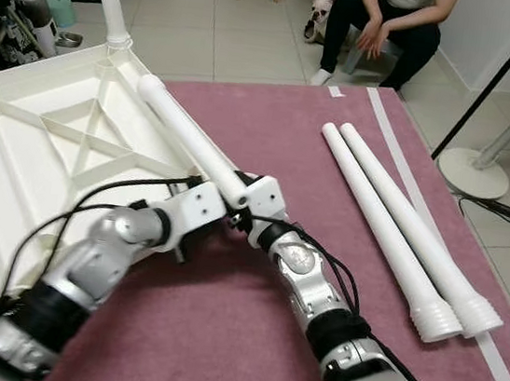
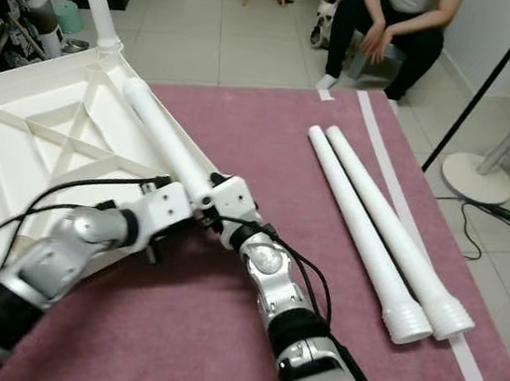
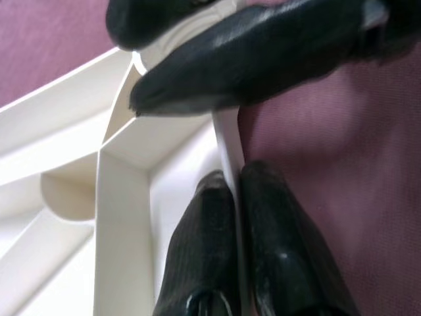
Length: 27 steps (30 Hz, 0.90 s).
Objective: Building children table
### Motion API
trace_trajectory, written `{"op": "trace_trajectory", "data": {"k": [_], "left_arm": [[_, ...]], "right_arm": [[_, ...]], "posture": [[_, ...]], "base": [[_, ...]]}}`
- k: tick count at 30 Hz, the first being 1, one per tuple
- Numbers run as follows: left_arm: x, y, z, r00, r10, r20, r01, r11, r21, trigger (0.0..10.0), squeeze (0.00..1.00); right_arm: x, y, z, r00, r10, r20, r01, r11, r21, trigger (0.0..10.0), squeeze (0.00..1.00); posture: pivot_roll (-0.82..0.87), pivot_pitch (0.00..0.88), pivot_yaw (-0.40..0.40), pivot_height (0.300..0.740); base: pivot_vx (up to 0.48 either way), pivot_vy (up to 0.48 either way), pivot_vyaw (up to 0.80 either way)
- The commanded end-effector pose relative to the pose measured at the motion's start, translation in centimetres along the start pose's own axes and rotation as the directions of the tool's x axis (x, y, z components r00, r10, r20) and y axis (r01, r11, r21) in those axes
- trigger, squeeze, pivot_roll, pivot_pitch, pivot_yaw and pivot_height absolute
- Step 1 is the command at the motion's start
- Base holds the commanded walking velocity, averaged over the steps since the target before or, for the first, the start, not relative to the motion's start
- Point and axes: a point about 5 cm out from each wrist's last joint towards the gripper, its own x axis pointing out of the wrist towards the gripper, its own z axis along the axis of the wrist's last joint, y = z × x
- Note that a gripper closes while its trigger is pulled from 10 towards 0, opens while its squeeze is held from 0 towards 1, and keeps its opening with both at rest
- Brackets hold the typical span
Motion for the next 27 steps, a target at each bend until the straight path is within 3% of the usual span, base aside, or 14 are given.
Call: {"op": "trace_trajectory", "data": {"k": [1, 3, 4, 6, 12, 15, 18, 19, 22, 26, 27], "left_arm": [[-3.0, 2.7, 3.2, 0.987, 0.088, 0.137, -0.113, 0.975, 0.192, 10.0, 0.00], [-4.7, 2.1, 3.2, 0.988, 0.011, 0.153, -0.044, 0.976, 0.215, 10.0, 0.00], [-4.7, 2.1, 3.2, 0.988, 0.011, 0.153, -0.044, 0.976, 0.215, 10.0, 0.00], [-5.8, 0.5, 2.4, 0.988, -0.078, 0.130, 0.050, 0.978, 0.204, 10.0, 0.00], [-6.1, -1.3, 1.4, 0.986, -0.139, 0.096, 0.121, 0.977, 0.177, 10.0, 0.00], [-5.7, -2.9, 0.2, 0.980, -0.188, 0.059, 0.177, 0.973, 0.150, 10.0, 0.00], [-5.0, -3.5, -0.7, 0.983, -0.179, 0.028, 0.173, 0.974, 0.148, 10.0, 0.00], [-3.8, -4.6, -1.8, 0.988, -0.156, 0.000, 0.155, 0.982, 0.107, 10.0, 0.00], [-3.3, -5.1, -2.2, 0.989, -0.151, -0.012, 0.151, 0.984, 0.092, 10.0, 0.00], [-2.2, -6.5, -3.4, 0.986, -0.155, -0.064, 0.162, 0.978, 0.132, 10.0, 0.00], [-2.1, -6.8, -3.5, 0.985, -0.158, -0.065, 0.166, 0.976, 0.140, 10.0, 0.00]], "right_arm": [[-1.5, 0.1, -1.6, 0.996, 0.032, -0.079, -0.032, 0.999, 0.007, 10.0, 0.00], [-2.2, 0.0, -1.6, 0.995, 0.056, -0.079, -0.056, 0.998, 0.003, 10.0, 0.00], [-2.2, 0.0, -1.6, 0.995, 0.056, -0.079, -0.056, 0.998, 0.003, 10.0, 0.00], [-2.8, 0.1, -1.6, 0.993, 0.087, -0.083, -0.087, 0.996, 0.007, 10.0, 0.00], [-3.2, 0.6, -1.4, 0.984, 0.152, -0.089, -0.151, 0.988, 0.015, 10.0, 0.00], [-3.8, 1.7, -1.3, 0.960, 0.257, -0.110, -0.256, 0.966, 0.018, 10.0, 0.00], [-4.2, 1.7, -1.4, 0.955, 0.266, -0.129, -0.267, 0.964, 0.010, 10.0, 0.00], [-4.5, 0.9, -1.4, 0.963, 0.226, -0.144, -0.227, 0.974, 0.006, 10.0, 0.00], [-4.6, 0.4, -1.3, 0.968, 0.204, -0.146, -0.205, 0.979, 0.007, 10.0, 0.00], [-5.3, -2.1, 0.6, 0.983, 0.156, -0.099, -0.155, 0.988, 0.016, 10.0, 0.00], [-5.5, -2.8, 1.5, 0.985, 0.157, -0.075, -0.155, 0.987, 0.028, 10.0, 0.24]], "posture": [[0.08, 0.000, 0.070, 0.740], [0.09, 0.000, 0.061, 0.740], [0.09, 0.000, 0.061, 0.740], [0.09, 0.000, 0.055, 0.740], [0.09, 0.000, 0.047, 0.740], [0.10, 0.000, 0.036, 0.740], [0.09, 0.000, 0.030, 0.740], [0.09, 0.000, 0.028, 0.740], [0.09, 0.000, 0.027, 0.740], [0.07, 0.000, 0.024, 0.740], [0.05, 0.000, 0.024, 0.740]], "base": [[0.000, 0.000, 0.00], [0.000, 0.000, 0.00], [0.000, 0.000, 0.00], [0.000, 0.000, 0.00], [0.000, 0.000, 0.00], [0.000, 0.000, 0.00], [0.000, 0.000, 0.00], [0.000, 0.000, 0.00], [0.000, 0.000, 0.00], [0.000, 0.000, 0.00], [0.000, 0.000, 0.00]]}}
